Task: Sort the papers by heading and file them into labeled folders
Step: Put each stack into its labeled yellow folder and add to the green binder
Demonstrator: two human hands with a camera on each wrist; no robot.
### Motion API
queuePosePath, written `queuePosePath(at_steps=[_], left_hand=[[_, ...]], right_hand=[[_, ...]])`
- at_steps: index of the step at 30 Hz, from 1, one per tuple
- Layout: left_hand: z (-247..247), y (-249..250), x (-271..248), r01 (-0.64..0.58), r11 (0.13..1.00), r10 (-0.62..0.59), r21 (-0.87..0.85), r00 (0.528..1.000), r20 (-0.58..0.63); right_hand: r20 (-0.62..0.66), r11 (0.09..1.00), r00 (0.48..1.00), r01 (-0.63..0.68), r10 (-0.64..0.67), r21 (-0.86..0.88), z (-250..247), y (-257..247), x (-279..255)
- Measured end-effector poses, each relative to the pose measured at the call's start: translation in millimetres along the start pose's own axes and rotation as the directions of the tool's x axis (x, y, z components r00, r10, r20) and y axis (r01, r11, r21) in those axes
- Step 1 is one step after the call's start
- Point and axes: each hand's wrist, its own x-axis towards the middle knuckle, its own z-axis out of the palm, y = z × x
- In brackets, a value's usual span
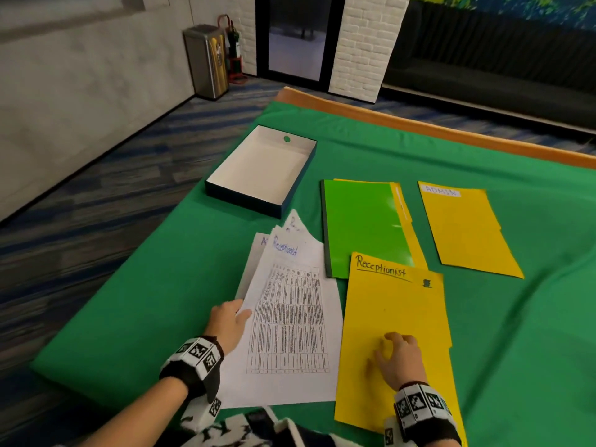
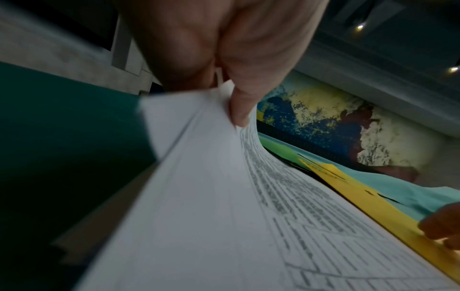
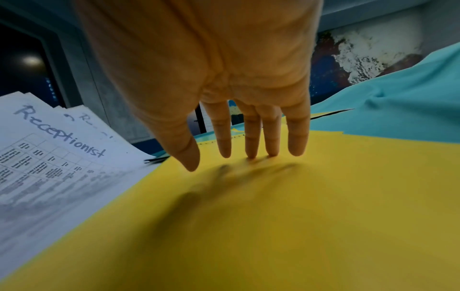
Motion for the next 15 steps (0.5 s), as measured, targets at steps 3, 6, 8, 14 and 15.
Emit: queuePosePath(at_steps=[3, 6, 8, 14, 15], left_hand=[[-9.2, -7.1, -4.5, 0.025, 0.998, -0.028, -0.063, 0.999, -0.044], [-19.0, -16.6, -8.5, 0.076, 0.988, -0.083, -0.136, 0.995, -0.046], [-25.9, -23.4, -8.7, 0.107, 0.976, -0.114, -0.188, 0.993, -0.027], [-44.2, -28.2, -8.2, 0.178, 0.945, -0.181, -0.274, 0.983, 0.016], [-45.1, -28.4, -7.8, 0.176, 0.946, -0.177, -0.272, 0.984, 0.022]], right_hand=[[-0.038, 0.991, 0.996, 0.088, -0.084, 0.098, 9.3, -27.0, -8.0], [-0.015, 0.970, 0.984, 0.176, -0.176, 0.167, 20.7, -60.0, -12.9], [0.025, 0.963, 0.979, 0.195, -0.203, 0.187, 28.9, -80.5, -11.8], [0.082, 0.959, 0.993, 0.064, -0.090, 0.275, 38.3, -118.8, 7.6], [0.078, 0.961, 0.994, 0.053, -0.077, 0.272, 38.2, -121.8, 11.2]])
